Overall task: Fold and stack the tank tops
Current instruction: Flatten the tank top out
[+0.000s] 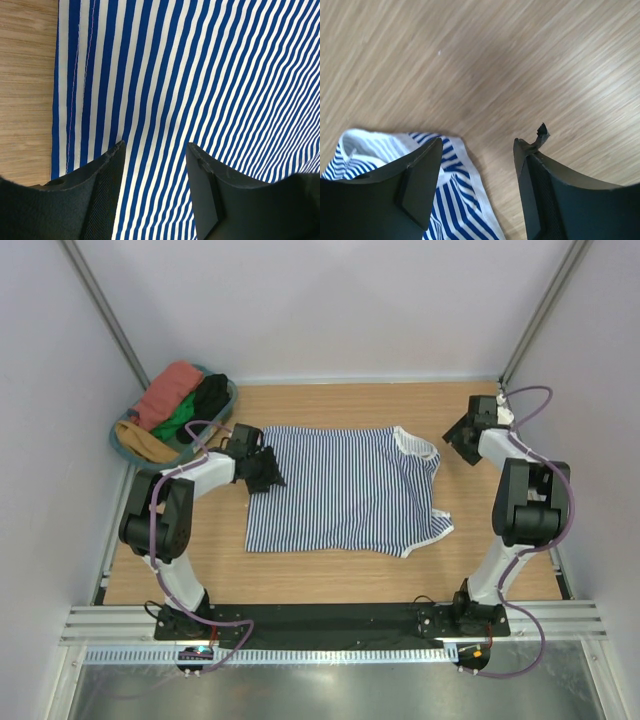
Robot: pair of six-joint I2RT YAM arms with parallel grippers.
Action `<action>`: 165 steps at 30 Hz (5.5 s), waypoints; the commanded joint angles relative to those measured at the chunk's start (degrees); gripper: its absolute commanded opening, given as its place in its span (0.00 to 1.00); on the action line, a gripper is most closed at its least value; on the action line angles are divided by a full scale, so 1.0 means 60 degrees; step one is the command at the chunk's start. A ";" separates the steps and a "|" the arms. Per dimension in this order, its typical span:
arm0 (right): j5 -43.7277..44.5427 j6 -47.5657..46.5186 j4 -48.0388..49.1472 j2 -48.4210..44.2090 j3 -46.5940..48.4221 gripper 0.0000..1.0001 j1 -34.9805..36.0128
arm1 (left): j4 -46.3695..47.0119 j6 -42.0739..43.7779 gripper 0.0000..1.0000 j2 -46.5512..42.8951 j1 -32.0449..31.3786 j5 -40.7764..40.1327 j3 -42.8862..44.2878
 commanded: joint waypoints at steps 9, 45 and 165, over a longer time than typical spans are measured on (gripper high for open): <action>-0.1077 -0.0562 0.0474 -0.0887 -0.0821 0.62 0.0388 | -0.0376 0.0299 0.54 0.0279 0.0148 -0.0650 -0.0278; -0.0284 0.0859 -0.0393 0.1078 0.1453 0.45 -0.0242 | -0.0391 0.0328 0.54 0.0294 0.0134 -0.0987 -0.0321; -0.1663 -0.0781 0.2114 -0.3347 -0.5786 0.05 0.3317 | -0.0142 -0.1357 0.49 -0.4569 -0.0365 -0.1280 -0.3925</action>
